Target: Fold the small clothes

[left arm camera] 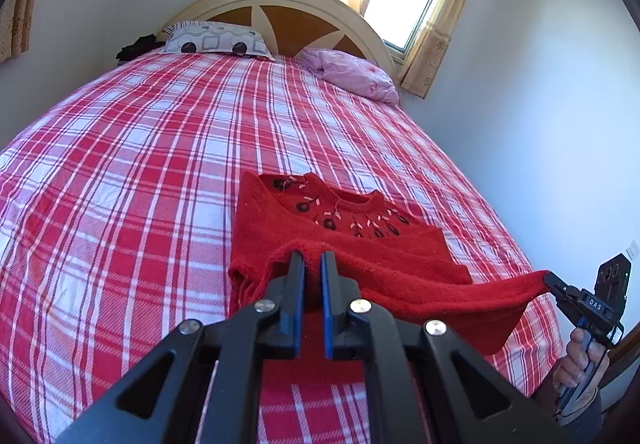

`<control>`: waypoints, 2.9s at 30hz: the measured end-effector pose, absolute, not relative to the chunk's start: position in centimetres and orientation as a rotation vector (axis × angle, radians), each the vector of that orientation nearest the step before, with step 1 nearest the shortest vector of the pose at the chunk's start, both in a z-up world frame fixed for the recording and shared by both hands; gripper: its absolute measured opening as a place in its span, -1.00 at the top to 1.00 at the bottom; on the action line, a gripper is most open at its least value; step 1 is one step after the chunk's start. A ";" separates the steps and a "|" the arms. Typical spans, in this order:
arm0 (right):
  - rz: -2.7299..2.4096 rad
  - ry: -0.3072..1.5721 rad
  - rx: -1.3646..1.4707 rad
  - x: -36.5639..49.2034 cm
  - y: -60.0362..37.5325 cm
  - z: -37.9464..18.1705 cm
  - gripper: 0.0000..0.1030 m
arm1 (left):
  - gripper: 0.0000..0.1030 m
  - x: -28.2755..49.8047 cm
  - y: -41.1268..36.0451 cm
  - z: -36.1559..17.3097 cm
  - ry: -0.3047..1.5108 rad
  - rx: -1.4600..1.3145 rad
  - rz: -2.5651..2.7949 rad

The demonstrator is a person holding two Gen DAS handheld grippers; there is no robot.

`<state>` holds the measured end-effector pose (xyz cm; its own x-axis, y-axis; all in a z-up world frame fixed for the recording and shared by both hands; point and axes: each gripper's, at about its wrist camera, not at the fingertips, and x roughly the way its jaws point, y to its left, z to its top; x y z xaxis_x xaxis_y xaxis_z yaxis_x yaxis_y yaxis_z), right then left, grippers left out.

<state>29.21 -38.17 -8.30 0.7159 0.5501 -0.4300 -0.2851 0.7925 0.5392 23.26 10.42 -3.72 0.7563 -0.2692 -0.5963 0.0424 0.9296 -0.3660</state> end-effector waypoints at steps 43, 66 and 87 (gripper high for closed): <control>0.321 0.896 0.397 57.3 -35.0 -17.3 0.85 | 0.85 46.2 10.0 -12.3 0.871 -0.297 -0.013; 0.228 0.991 0.177 59.2 -32.9 -19.1 0.27 | 0.02 48.0 9.6 -13.8 0.996 -0.122 0.011; 0.138 0.859 0.051 56.1 -32.2 -16.4 0.18 | 0.02 46.1 8.7 -11.2 0.877 -0.017 0.126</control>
